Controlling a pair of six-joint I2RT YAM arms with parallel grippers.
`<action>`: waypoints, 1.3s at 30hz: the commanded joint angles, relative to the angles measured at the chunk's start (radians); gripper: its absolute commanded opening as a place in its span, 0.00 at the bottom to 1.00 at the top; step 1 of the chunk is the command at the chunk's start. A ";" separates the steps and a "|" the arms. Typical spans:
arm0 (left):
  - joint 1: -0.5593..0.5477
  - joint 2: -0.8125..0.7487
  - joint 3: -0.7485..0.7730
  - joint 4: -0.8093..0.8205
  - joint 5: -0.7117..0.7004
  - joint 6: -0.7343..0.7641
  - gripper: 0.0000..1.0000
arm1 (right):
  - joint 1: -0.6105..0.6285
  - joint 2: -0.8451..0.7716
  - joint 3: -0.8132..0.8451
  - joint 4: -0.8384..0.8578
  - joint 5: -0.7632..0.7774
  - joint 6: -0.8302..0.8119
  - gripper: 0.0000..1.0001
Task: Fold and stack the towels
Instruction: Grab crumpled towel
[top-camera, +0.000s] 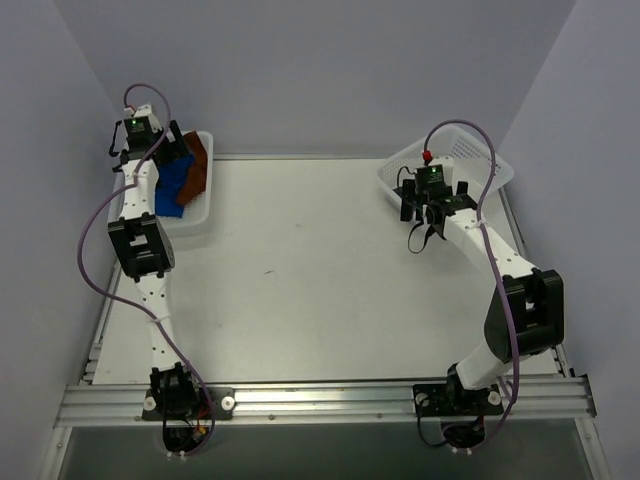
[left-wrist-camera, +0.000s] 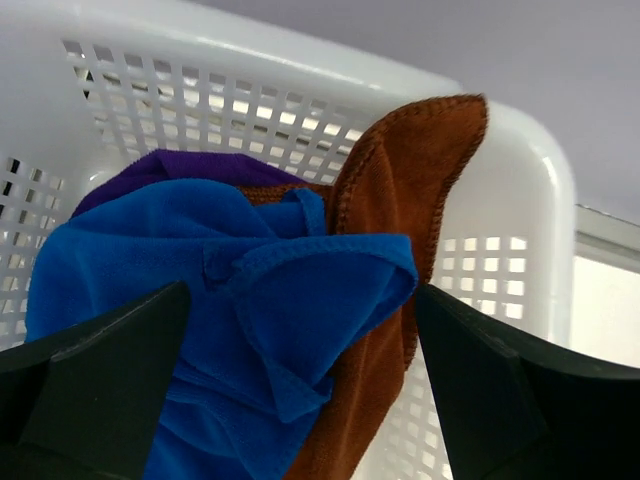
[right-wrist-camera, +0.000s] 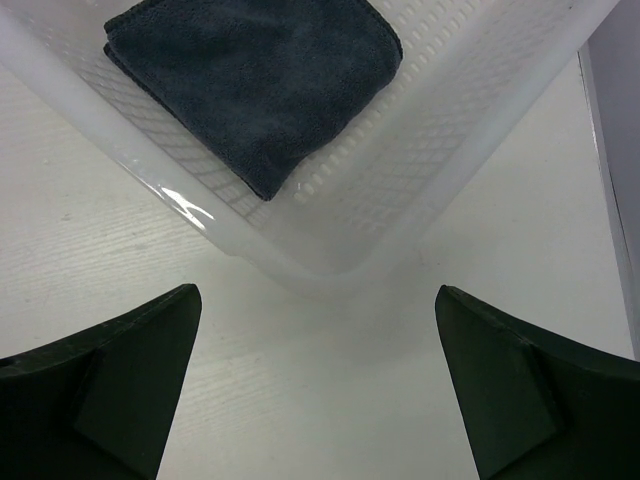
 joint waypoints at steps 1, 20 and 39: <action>0.003 -0.013 0.071 -0.001 -0.018 0.004 0.94 | 0.012 0.030 0.064 -0.022 0.029 0.017 1.00; 0.027 0.065 0.066 0.136 -0.009 -0.034 0.62 | 0.030 0.078 0.124 -0.083 0.084 0.048 1.00; 0.029 -0.015 -0.001 0.174 0.024 -0.054 0.02 | 0.044 0.079 0.122 -0.087 0.094 0.055 1.00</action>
